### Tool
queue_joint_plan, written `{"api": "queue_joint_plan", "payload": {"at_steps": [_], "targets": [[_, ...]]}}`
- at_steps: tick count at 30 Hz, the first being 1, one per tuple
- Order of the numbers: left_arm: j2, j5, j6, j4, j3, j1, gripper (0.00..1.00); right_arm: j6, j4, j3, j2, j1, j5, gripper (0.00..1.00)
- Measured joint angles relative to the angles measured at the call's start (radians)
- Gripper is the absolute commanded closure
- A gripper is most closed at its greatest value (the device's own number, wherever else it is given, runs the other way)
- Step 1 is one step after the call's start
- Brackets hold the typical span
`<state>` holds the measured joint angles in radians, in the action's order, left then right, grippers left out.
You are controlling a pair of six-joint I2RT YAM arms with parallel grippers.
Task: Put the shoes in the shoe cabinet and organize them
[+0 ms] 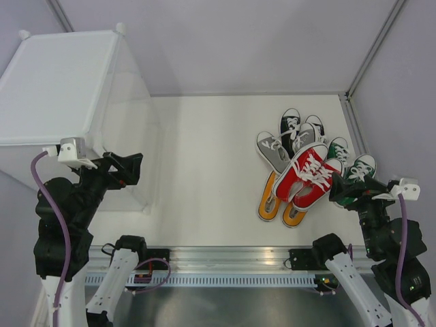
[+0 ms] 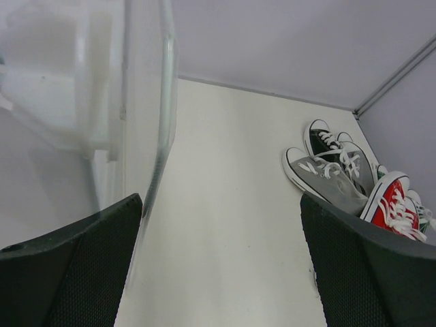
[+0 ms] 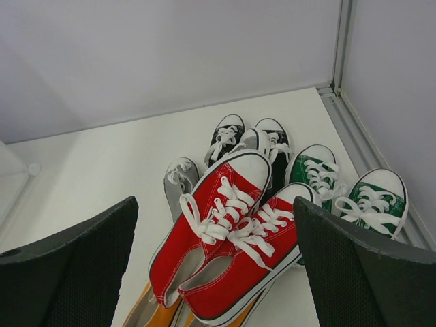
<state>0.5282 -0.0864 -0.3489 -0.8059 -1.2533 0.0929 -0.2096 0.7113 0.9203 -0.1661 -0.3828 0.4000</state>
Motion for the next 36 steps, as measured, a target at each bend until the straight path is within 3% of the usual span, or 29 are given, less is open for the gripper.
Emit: {"api": "queue_joint_plan", "payload": {"at_steps": [17, 27, 36], "targets": [[0.08, -0.255, -0.027, 0.126, 0.008, -0.004, 0.0, 0.0, -0.001, -0.017, 0.019, -0.005, 0.002, 0.02], [0.229, -0.317, -0.069, 0.177, -0.064, -0.002, 0.0, 0.0, -0.001, -0.017, 0.023, -0.008, 0.003, 0.02], [0.235, -0.343, -0.07, 0.252, -0.055, 0.019, 0.0, 0.001, -0.008, -0.026, 0.039, -0.008, -0.003, 0.02]]}}
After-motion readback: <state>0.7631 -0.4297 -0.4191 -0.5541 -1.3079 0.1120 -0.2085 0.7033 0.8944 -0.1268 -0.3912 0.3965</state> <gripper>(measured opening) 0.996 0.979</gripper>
